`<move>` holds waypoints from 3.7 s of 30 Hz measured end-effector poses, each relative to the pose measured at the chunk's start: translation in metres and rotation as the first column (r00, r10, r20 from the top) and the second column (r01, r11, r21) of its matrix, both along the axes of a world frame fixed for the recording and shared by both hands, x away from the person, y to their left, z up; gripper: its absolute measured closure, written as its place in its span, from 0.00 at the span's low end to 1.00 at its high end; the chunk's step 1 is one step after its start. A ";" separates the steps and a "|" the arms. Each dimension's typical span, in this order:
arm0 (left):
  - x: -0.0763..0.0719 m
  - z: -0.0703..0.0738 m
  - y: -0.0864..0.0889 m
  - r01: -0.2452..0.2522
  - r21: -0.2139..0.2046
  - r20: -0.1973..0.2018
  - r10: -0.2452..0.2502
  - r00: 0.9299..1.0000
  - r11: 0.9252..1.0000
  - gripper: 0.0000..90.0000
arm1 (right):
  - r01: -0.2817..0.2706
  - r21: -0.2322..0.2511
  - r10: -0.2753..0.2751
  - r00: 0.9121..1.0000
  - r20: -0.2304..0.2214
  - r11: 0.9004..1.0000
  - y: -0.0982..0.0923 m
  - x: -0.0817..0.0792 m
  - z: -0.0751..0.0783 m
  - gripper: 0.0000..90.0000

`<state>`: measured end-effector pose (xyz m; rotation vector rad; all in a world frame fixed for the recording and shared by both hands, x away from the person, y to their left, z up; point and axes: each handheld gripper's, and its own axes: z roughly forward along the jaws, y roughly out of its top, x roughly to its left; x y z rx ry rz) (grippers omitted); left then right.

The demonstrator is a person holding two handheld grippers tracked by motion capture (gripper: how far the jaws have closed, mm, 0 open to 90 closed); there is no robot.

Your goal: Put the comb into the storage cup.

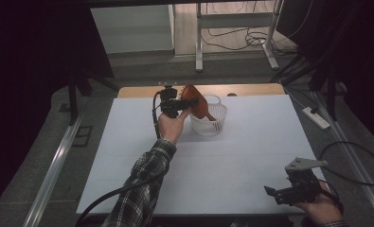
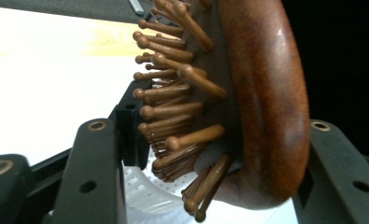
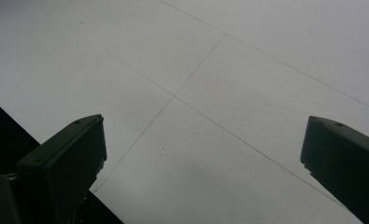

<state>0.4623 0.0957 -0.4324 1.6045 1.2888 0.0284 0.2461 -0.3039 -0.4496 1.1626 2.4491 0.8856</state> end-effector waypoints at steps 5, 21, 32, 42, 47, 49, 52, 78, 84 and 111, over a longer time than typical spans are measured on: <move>0.000 -0.003 0.002 -0.004 -0.018 -0.008 0.004 1.000 1.000 0.50 | -0.001 -0.004 0.001 1.000 -0.002 1.000 0.001 0.000 0.000 0.00; 0.002 -0.009 -0.001 -0.007 0.020 -0.021 0.007 1.000 1.000 0.30 | -0.003 -0.006 0.003 1.000 0.000 1.000 0.001 0.000 0.000 0.00; 0.002 -0.004 -0.002 0.015 0.077 0.017 -0.017 1.000 0.997 0.22 | -0.004 -0.004 0.004 1.000 0.003 1.000 0.000 0.000 0.000 0.00; 0.000 0.001 0.002 0.040 0.139 0.063 -0.049 0.997 0.989 0.15 | -0.004 -0.004 0.004 1.000 0.003 1.000 0.000 0.000 0.000 0.00; -0.002 0.004 0.005 0.067 0.183 0.086 -0.084 0.993 0.981 0.11 | -0.003 -0.005 0.003 1.000 0.002 1.000 0.000 0.000 0.000 0.00; -0.003 0.005 0.006 0.074 0.198 0.092 -0.094 0.991 0.977 0.10 | -0.004 -0.005 0.004 1.000 0.001 1.000 0.000 0.000 0.000 0.00; -0.003 0.007 0.008 0.097 0.211 0.091 -0.118 0.989 0.973 0.08 | -0.004 -0.006 0.004 1.000 0.001 1.000 0.000 0.000 0.000 0.00; -0.021 0.004 0.025 0.155 0.377 0.141 -0.222 0.965 0.913 0.00 | 0.002 -0.001 -0.002 1.000 0.008 1.000 0.000 -0.001 0.001 0.00; -0.026 0.003 0.028 0.168 0.384 0.134 -0.235 0.963 0.908 0.00 | 0.004 0.000 -0.004 1.000 0.010 1.000 0.000 -0.001 0.001 0.00; -0.056 0.001 0.040 0.228 0.354 0.161 -0.299 0.941 0.907 0.00 | 0.010 0.001 -0.010 1.000 0.014 1.000 0.000 -0.001 0.001 0.00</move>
